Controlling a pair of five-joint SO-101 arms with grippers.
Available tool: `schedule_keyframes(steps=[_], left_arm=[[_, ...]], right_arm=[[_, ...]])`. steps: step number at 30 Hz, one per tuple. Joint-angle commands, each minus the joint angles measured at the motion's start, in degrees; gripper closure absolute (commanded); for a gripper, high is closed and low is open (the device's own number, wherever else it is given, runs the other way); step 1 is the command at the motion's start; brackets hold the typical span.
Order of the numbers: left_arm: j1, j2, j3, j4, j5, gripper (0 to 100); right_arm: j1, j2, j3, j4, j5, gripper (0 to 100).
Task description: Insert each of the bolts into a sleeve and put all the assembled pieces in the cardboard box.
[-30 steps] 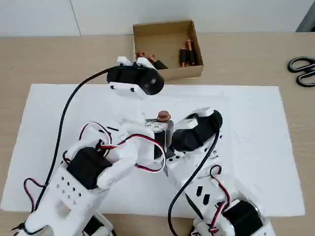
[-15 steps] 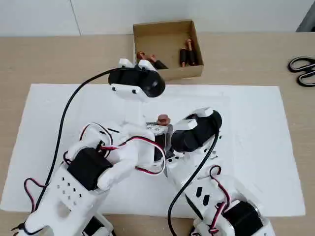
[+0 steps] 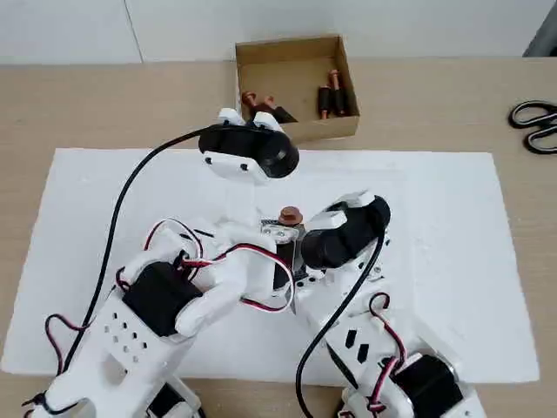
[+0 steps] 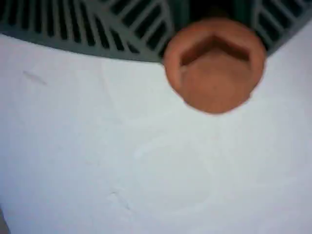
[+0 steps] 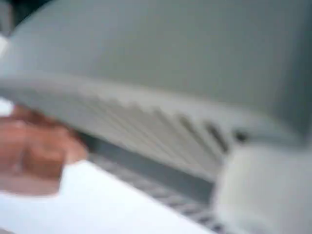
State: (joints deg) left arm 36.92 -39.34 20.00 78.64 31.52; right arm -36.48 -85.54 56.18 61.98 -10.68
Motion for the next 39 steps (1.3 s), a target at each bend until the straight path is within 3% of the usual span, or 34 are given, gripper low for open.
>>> schedule_keyframes(steps=[1, 9, 16, 20, 27, 36, 39], left_arm=[[-0.4, 0.1, 1.5, 1.8, -1.0, 97], [-0.3, 0.5, 1.5, 3.8, -1.1, 75], [-0.5, 0.0, 3.6, 1.9, -1.2, 75], [-2.5, 0.0, -1.5, 3.2, -4.9, 75], [-3.4, 0.0, -9.5, 7.6, -5.1, 74], [-5.4, 0.0, -13.7, 7.5, -5.1, 74], [-9.5, 0.0, -15.3, 7.1, -5.1, 74]], right_arm=[[0.8, -0.7, -1.3, -1.8, -0.1, 99.5], [0.8, -0.7, -1.3, -1.8, -0.1, 99.5], [0.8, -0.7, -1.3, -1.8, -0.1, 99.5], [0.8, -0.7, -1.3, -1.8, -0.1, 99.5], [0.9, -0.7, -1.3, -1.7, -0.1, 99.5], [0.9, -0.7, -1.3, -1.7, -0.1, 99.5], [0.9, -0.7, -1.3, -1.7, -0.1, 99.5]])
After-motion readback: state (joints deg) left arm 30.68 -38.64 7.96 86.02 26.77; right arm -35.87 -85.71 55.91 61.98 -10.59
